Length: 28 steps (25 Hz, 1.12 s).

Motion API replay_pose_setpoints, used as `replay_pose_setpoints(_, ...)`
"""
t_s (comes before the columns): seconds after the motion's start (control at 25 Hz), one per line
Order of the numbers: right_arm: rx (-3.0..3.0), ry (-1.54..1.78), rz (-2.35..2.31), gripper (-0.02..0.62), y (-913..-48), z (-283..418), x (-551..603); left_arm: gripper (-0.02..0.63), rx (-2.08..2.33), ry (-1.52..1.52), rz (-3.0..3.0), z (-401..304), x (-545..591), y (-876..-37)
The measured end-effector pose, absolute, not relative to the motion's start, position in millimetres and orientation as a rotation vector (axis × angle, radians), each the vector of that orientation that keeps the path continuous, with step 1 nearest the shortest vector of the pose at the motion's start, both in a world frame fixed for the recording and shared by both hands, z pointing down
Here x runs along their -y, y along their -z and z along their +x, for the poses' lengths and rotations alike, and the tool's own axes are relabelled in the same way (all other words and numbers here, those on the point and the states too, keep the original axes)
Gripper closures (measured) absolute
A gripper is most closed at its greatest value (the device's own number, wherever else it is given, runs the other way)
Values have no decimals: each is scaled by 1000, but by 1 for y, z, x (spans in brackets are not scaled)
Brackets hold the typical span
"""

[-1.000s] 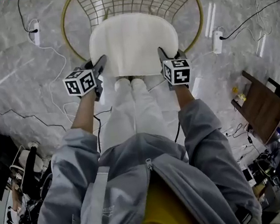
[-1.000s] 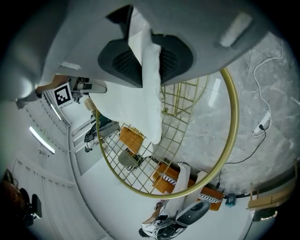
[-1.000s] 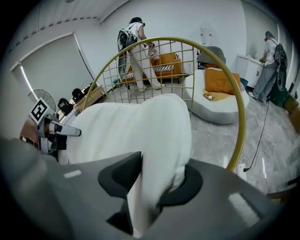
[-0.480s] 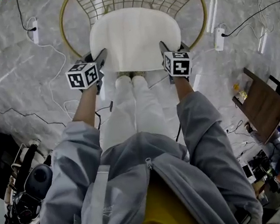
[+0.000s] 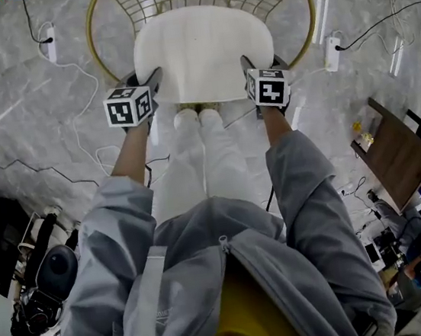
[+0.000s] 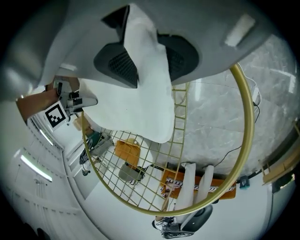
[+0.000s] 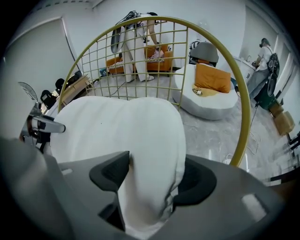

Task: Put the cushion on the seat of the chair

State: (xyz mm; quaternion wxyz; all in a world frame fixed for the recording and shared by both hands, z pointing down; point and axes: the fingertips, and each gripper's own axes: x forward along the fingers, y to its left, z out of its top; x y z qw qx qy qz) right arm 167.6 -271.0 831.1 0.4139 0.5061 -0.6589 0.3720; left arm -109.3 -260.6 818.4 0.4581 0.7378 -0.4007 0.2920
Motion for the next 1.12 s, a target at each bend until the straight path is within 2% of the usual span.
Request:
replay_pose_setpoints(0.08,1652,-929,1284,290,-831,171,273,439,990,-754,1839,-109,261,-818)
replay_pose_setpoints(0.2,1643,-895,1327,270,-827,177,277,346,1016,-753,1819,-114,264,-820)
replay_pose_setpoints(0.36,1595,-835,1373,226,-823,189,278,112,1030,-818,1776,-123,263,-831)
replay_pose_setpoints(0.52,1574,-842,1379,225,-821,194,269,95,1058,-951,1786,-140,255,-829)
replay_pose_setpoints(0.68,1581,-867,1388,229,-811,191,263,95,1120,-935,1798,-149,256,-814)
replay_pose_setpoints(0.76,1596,-869,1383,271,-805,191,258,97,1178,-899,1837,-150,260,-798)
replay_pose_setpoints(0.8,1613,-872,1377,331,-800,188,256,101,1214,-874,1871,-149,264,-787)
replay_pose_setpoints(0.84,1634,-874,1371,410,-794,184,254,110,1244,-844,1908,-147,268,-776)
replay_pose_setpoints(0.88,1657,-874,1363,471,-786,180,252,156,1261,-820,1940,-143,270,-764)
replay_pose_setpoints(0.92,1681,-876,1354,517,-778,175,250,245,1267,-814,1966,-140,269,-753)
replay_pose_setpoints(0.96,1702,-881,1345,559,-769,170,247,365,1264,-832,1989,-137,266,-743)
replay_pose_setpoints(1.04,1734,-899,1328,595,-751,161,237,581,1241,-882,2033,-131,256,-724)
replay_pose_setpoints(1.12,1756,-918,1318,595,-730,155,226,597,1216,-870,2057,-122,246,-705)
